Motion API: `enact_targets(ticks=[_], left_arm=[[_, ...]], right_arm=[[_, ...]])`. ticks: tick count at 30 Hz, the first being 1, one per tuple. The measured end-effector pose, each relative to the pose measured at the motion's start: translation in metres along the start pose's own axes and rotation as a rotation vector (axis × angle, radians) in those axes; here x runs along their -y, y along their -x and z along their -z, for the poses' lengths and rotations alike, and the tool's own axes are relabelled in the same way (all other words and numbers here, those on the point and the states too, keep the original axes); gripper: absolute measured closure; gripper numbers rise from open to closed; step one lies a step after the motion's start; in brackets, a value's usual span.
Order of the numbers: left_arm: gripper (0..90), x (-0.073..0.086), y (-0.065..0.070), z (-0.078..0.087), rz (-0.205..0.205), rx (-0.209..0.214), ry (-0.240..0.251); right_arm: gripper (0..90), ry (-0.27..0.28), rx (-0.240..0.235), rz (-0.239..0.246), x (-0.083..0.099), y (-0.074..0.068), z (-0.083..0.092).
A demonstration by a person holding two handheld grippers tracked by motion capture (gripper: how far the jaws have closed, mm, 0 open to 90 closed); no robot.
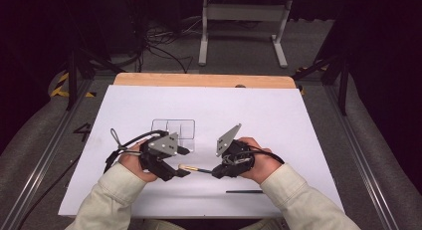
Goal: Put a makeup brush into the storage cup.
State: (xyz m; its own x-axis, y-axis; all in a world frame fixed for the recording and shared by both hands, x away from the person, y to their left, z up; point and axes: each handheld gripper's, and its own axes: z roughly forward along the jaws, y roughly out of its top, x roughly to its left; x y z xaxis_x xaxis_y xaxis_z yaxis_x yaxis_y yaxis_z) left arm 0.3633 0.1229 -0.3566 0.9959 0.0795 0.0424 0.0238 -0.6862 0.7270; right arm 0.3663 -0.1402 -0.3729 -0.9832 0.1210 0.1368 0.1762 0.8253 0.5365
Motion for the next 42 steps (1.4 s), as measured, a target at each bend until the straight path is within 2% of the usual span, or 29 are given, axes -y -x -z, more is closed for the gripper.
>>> enact_targets(ticks=[2,4,6,11,14,16,19,21,23,27,31,34,39,42], left_arm=[[29.2,0.005,-0.002,0.006,0.025,-0.001,0.053],[24.6,0.009,-0.002,0.009,0.044,0.009,0.084],[19.4,0.016,-0.002,0.012,0.064,0.001,0.109],[16.8,0.028,-0.005,0.018,0.120,0.010,0.209],[16.8,0.033,-0.007,0.017,0.143,0.050,0.262],[16.8,0.037,-0.009,0.013,0.170,0.073,0.299],[16.8,0.036,-0.009,0.009,0.179,0.079,0.328],[16.8,0.035,-0.008,0.006,0.180,0.098,0.363],[17.8,0.036,-0.005,0.005,0.165,0.085,0.407],[16.4,0.038,-0.005,0.002,0.186,0.089,0.462],[17.5,0.039,-0.004,0.001,0.203,0.067,0.485],[26.5,0.038,-0.002,0.001,0.193,0.060,0.494],[30.3,0.037,-0.002,0.002,0.208,0.080,0.551],[31.0,0.036,-0.002,0.001,0.206,0.074,0.557]], right_arm=[[84.2,0.043,0.025,-0.009,0.003,0.000,0.007],[84.2,0.098,0.039,-0.019,0.005,0.000,0.012],[84.2,0.201,0.040,-0.046,0.009,-0.002,0.017],[84.2,0.295,0.096,-0.050,0.015,-0.009,0.019],[84.2,0.387,0.091,-0.082,0.019,-0.010,0.022],[84.2,0.437,0.100,-0.079,0.020,-0.012,0.023],[84.2,0.474,0.125,-0.072,0.021,-0.015,0.022],[84.1,0.506,0.131,-0.064,0.022,-0.015,0.021],[84.1,0.535,0.134,-0.071,0.023,-0.016,0.020],[84.1,0.600,0.155,-0.062,0.026,-0.018,0.020],[84.1,0.647,0.172,-0.063,0.029,-0.020,0.020],[84.1,0.691,0.200,-0.061,0.031,-0.021,0.021],[84.1,0.752,0.203,-0.056,0.034,-0.024,0.021],[84.1,0.776,0.208,-0.053,0.035,-0.026,0.020]])
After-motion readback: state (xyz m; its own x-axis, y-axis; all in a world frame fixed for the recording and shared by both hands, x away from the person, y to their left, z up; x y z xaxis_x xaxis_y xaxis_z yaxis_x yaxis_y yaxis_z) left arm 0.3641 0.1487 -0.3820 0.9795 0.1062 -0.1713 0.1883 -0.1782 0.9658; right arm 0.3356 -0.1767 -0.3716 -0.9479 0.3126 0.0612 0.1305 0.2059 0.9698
